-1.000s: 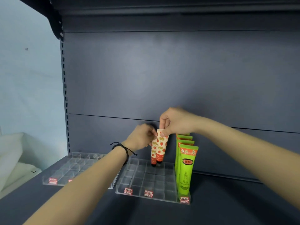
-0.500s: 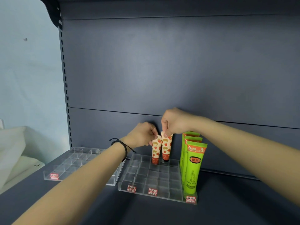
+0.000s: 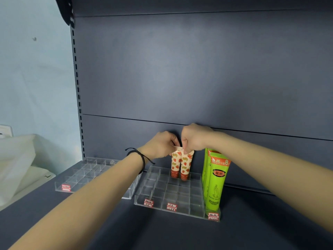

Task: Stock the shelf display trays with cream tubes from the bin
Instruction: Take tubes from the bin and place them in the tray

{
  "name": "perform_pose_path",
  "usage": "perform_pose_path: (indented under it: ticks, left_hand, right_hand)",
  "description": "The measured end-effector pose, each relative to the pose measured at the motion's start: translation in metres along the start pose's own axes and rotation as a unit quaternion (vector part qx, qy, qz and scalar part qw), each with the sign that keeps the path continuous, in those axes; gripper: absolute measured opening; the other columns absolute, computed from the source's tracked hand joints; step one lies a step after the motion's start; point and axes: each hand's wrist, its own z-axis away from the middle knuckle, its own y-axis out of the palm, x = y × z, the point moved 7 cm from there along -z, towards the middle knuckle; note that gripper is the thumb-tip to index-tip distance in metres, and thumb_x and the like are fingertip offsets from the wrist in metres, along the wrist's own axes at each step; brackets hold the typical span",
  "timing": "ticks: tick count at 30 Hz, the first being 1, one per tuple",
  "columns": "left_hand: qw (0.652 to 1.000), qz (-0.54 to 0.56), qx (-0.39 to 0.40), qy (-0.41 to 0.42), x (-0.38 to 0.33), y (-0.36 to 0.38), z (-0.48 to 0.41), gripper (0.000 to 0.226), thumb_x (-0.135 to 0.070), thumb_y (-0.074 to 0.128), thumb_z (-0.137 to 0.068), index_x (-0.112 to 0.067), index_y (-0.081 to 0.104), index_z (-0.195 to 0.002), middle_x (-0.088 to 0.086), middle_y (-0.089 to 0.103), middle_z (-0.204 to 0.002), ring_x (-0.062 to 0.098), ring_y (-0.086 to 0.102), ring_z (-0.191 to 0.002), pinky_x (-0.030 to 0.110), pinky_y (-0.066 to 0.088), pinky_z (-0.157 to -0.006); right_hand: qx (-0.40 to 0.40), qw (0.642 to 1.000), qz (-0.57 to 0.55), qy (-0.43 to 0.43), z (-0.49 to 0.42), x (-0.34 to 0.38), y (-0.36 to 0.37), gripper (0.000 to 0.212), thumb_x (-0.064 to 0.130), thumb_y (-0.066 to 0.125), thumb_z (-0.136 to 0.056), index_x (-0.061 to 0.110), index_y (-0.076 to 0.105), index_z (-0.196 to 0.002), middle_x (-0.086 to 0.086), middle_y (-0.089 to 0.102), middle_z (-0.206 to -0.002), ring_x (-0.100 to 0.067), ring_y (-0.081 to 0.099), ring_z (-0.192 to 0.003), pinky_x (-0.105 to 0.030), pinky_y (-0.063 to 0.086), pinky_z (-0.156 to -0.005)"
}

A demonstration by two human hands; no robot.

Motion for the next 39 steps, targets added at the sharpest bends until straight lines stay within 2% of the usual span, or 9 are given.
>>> perform_pose_path:
  ticks: [6,11,15,18,23,28,33,36,39]
  left_hand:
    - [1.000,-0.018,-0.009,0.012,-0.003,-0.006,0.007,0.022,-0.013,0.061,-0.087,-0.009,0.063,-0.109,0.008,0.067,-0.098,0.008,0.056,-0.070,0.008,0.042,-0.054]
    - [0.999,-0.022,-0.039,0.018,0.000,-0.023,0.023,0.029,-0.017,0.064,-0.086,-0.010,0.059,-0.115,0.008,0.065,-0.110,0.018,0.060,-0.100,0.021,0.044,-0.083]
    - [0.996,-0.045,-0.068,0.032,0.005,-0.049,0.056,0.025,-0.021,0.061,-0.088,-0.014,0.060,-0.113,0.004,0.064,-0.107,0.010,0.055,-0.086,0.022,0.045,-0.083]
    - [0.993,-0.102,-0.061,0.024,0.017,-0.070,0.095,0.021,-0.028,0.060,-0.088,-0.019,0.061,-0.107,-0.001,0.066,-0.099,0.013,0.059,-0.086,0.034,0.051,-0.087]
    - [0.967,-0.246,-0.057,-0.024,0.037,-0.116,0.185,0.019,-0.039,0.055,-0.090,-0.024,0.052,-0.079,-0.008,0.056,-0.080,0.019,0.056,-0.083,0.031,0.049,-0.076]
    - [0.918,-0.379,-0.017,-0.113,0.064,-0.154,0.298,0.034,-0.050,0.046,-0.091,-0.020,0.059,-0.086,0.000,0.065,-0.095,0.023,0.058,-0.094,0.032,0.044,-0.075]
    - [0.881,-0.443,0.019,-0.167,0.100,-0.176,0.432,0.047,-0.061,0.038,-0.089,-0.022,0.064,-0.086,-0.002,0.063,-0.088,0.023,0.058,-0.083,0.032,0.047,-0.072]
    - [0.869,-0.438,0.070,-0.219,0.137,-0.162,0.511,0.046,-0.064,0.034,-0.089,-0.027,0.061,-0.088,-0.006,0.058,-0.082,0.020,0.054,-0.074,0.029,0.038,-0.062]
    - [0.869,-0.390,0.123,-0.278,0.186,-0.126,0.587,0.047,-0.066,0.033,-0.087,-0.032,0.062,-0.100,-0.006,0.066,-0.099,0.022,0.062,-0.090,0.032,0.046,-0.071]
  right_hand:
    - [-0.005,1.000,-0.016,-0.005,0.000,-0.003,-0.008,0.025,0.024,0.075,-0.081,0.008,0.074,-0.101,-0.007,0.073,-0.100,-0.022,0.067,-0.094,-0.032,0.053,-0.080]
    - [-0.038,0.998,-0.039,-0.008,0.004,0.002,-0.021,0.023,0.027,0.074,-0.082,0.009,0.074,-0.096,-0.005,0.073,-0.095,-0.019,0.065,-0.087,-0.029,0.051,-0.074]
    - [-0.074,0.994,-0.071,-0.045,0.017,0.025,-0.030,0.019,0.032,0.075,-0.080,0.013,0.072,-0.083,0.006,0.064,-0.069,-0.014,0.060,-0.073,-0.027,0.048,-0.070]
    - [-0.079,0.992,-0.060,-0.079,0.033,0.057,-0.028,0.028,0.045,0.071,-0.081,0.017,0.070,-0.079,0.006,0.066,-0.073,-0.016,0.064,-0.076,-0.032,0.053,-0.073]
    - [-0.071,0.986,-0.039,-0.147,0.063,0.138,-0.023,0.045,0.064,0.050,-0.086,0.022,0.068,-0.088,0.008,0.066,-0.084,-0.015,0.061,-0.084,-0.037,0.052,-0.077]
    - [-0.065,0.968,-0.059,-0.235,0.097,0.246,-0.017,0.045,0.068,0.047,-0.085,0.027,0.064,-0.089,0.010,0.065,-0.089,-0.014,0.061,-0.086,-0.035,0.052,-0.077]
    - [-0.057,0.932,-0.101,-0.343,0.144,0.361,0.003,0.042,0.067,0.045,-0.087,0.029,0.064,-0.085,0.011,0.066,-0.083,-0.009,0.061,-0.078,-0.034,0.053,-0.071]
    - [0.010,0.909,-0.118,-0.400,0.170,0.428,0.044,0.038,0.064,0.047,-0.087,0.031,0.067,-0.092,0.013,0.067,-0.087,-0.008,0.062,-0.078,-0.031,0.051,-0.070]
    - [0.091,0.887,-0.100,-0.442,0.199,0.482,0.110,0.039,0.063,0.047,-0.088,0.034,0.066,-0.105,0.016,0.065,-0.093,-0.005,0.060,-0.084,-0.029,0.051,-0.075]
